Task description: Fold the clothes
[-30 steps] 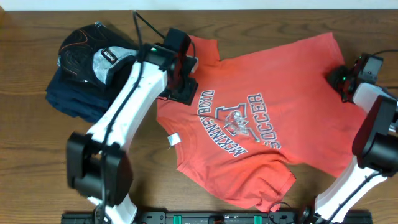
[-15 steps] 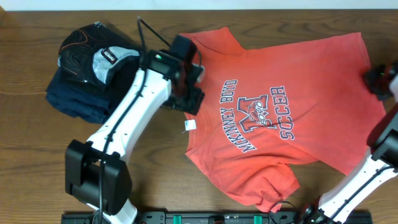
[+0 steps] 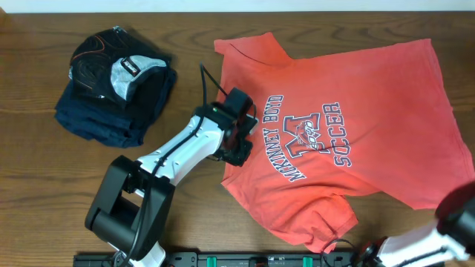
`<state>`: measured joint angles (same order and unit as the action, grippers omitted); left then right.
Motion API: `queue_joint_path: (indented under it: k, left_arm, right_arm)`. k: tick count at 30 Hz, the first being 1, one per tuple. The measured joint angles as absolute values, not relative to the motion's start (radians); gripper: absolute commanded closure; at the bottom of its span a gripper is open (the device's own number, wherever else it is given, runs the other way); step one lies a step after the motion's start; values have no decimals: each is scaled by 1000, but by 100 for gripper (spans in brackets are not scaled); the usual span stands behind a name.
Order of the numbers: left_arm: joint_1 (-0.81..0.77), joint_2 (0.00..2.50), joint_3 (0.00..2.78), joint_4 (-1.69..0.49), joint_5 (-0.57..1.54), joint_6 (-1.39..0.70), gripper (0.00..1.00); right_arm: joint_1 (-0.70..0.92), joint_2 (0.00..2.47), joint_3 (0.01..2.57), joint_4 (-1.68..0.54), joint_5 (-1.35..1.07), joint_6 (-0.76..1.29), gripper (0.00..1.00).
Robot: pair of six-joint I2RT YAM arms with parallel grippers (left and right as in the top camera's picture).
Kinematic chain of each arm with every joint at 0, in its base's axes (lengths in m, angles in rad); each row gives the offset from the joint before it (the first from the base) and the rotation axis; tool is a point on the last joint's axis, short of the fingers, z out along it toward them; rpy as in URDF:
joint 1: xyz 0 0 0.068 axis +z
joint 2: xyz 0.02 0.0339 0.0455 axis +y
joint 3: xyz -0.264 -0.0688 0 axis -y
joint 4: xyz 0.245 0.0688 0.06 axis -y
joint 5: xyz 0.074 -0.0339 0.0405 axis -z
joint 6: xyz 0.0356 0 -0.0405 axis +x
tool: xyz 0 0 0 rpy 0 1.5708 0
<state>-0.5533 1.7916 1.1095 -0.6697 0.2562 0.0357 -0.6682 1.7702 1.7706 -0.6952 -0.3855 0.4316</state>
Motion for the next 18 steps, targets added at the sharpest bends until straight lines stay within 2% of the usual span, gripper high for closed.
queue_joint_path:
  k: [6, 8, 13, 18]
  left_arm:
    - [-552, 1805, 1015, -556, 219, 76, 90]
    - [-551, 1808, 1014, -550, 208, 79, 93]
    - [-533, 1833, 1035, -513, 115, 50, 93]
    - [-371, 1876, 1092, -467, -6, 25, 91]
  right_arm:
    - [-648, 1551, 1783, -775, -426, 414, 88]
    - [-636, 1517, 1783, -801, -431, 409, 88]
    - [-617, 1485, 1783, -869, -436, 405, 89]
    - [-591, 1486, 1782, -951, -437, 403, 90]
